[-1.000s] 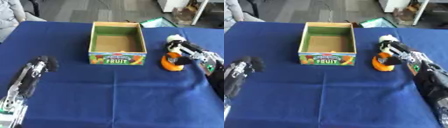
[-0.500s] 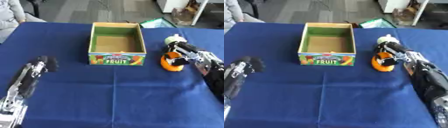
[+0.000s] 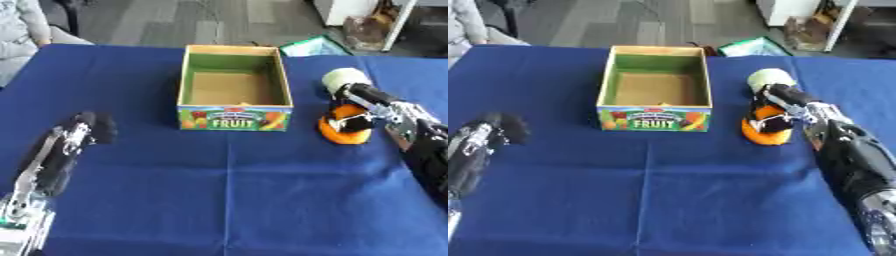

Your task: Pick up objects on the table and place them in the box.

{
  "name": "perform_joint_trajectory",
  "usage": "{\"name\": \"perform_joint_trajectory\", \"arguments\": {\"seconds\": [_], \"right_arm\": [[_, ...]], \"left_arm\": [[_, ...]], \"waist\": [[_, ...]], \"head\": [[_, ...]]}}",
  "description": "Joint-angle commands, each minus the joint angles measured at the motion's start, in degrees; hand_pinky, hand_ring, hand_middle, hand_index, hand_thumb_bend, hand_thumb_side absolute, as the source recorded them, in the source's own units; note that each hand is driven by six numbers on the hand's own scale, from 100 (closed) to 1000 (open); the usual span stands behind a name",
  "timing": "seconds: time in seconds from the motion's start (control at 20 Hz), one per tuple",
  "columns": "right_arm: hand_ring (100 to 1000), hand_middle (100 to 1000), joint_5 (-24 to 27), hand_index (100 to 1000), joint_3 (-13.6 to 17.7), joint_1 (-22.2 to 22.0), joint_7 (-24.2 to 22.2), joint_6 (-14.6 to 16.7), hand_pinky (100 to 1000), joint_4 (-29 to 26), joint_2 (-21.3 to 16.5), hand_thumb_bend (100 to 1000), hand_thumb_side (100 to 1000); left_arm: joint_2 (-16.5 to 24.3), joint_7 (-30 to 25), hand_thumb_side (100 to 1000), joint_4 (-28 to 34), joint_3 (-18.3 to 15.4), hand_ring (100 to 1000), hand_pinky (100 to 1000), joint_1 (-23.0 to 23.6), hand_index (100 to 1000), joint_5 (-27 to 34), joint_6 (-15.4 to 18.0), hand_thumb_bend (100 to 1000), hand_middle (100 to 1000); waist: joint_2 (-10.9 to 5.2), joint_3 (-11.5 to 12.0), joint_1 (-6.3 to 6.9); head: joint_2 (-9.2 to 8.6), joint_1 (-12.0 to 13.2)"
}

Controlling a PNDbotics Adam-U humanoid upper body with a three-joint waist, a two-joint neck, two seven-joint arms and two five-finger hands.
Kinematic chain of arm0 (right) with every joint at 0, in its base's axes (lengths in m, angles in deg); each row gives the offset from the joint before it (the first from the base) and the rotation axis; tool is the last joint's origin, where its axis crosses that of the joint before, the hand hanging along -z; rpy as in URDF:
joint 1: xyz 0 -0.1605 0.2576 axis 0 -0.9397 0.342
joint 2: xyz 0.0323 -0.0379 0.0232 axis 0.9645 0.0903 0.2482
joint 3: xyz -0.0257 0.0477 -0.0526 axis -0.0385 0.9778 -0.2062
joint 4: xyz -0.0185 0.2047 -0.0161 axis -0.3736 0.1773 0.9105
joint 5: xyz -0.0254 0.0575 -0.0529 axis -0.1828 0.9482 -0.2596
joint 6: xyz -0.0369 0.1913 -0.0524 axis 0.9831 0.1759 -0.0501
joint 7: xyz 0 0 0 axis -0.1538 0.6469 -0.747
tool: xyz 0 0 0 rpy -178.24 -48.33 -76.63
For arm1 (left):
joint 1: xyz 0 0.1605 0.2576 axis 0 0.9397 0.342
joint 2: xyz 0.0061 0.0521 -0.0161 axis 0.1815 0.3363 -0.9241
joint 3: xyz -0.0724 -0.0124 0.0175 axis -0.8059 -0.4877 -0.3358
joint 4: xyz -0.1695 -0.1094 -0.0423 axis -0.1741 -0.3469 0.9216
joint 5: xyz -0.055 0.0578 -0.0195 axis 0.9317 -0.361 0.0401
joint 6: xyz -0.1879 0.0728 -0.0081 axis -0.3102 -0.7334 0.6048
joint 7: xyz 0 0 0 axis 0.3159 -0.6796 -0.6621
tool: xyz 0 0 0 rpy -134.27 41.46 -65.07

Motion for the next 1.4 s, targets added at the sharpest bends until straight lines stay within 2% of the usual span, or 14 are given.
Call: {"name": "perform_joint_trajectory", "arguments": {"seconds": [0.05,0.15,0.35,0.65,1.05,1.25,1.4], "right_arm": [[117,155,0.4,280,0.0,0.3,0.3,-0.1,383,0.2,-1.0,100,226],[100,100,1.1,229,0.1,0.3,0.6,-0.2,328,0.3,-0.9,100,219],[100,100,3.1,172,0.4,0.3,1.8,-0.5,267,-0.2,-0.8,100,205],[100,100,7.1,143,1.3,0.7,3.6,-0.5,240,-2.5,-0.6,100,198],[100,100,14.7,134,2.9,2.7,-1.5,0.3,239,-8.7,0.2,100,199],[100,100,18.9,131,3.9,3.7,-3.2,-1.4,243,-11.3,0.9,100,203],[100,100,22.5,129,4.5,4.5,-2.8,-3.3,242,-13.2,1.9,100,212]], "left_arm": [[0.5,0.0,735,1.0,-0.3,666,682,-0.3,695,0.1,0.1,100,613],[0.5,0.0,736,1.0,-0.3,666,682,-0.3,696,0.1,0.1,100,613],[0.5,0.0,736,1.0,-0.3,667,683,-0.3,696,0.2,0.1,100,614],[0.5,0.0,737,1.0,-0.3,667,683,-0.3,696,0.3,0.1,100,614],[0.5,0.0,736,1.1,-0.3,667,684,-0.2,697,0.5,0.1,100,614],[0.6,0.0,735,1.1,-0.3,668,684,-0.2,697,0.5,0.1,100,614],[0.6,-0.1,736,1.0,-0.2,668,684,-0.2,697,0.6,0.1,100,614]], "waist": [[-0.4,0.0,0.21],[-0.39,0.0,0.21],[-0.41,-0.1,0.22],[-0.52,-0.2,0.18],[-0.8,-0.3,0.25],[-0.95,-0.2,0.25],[-1.01,0.0,0.2]], "head": [[0.29,-0.1],[0.29,-0.1],[0.29,-0.1],[0.29,-0.1],[0.29,-0.2],[0.29,-0.3],[0.29,-0.4]]}}
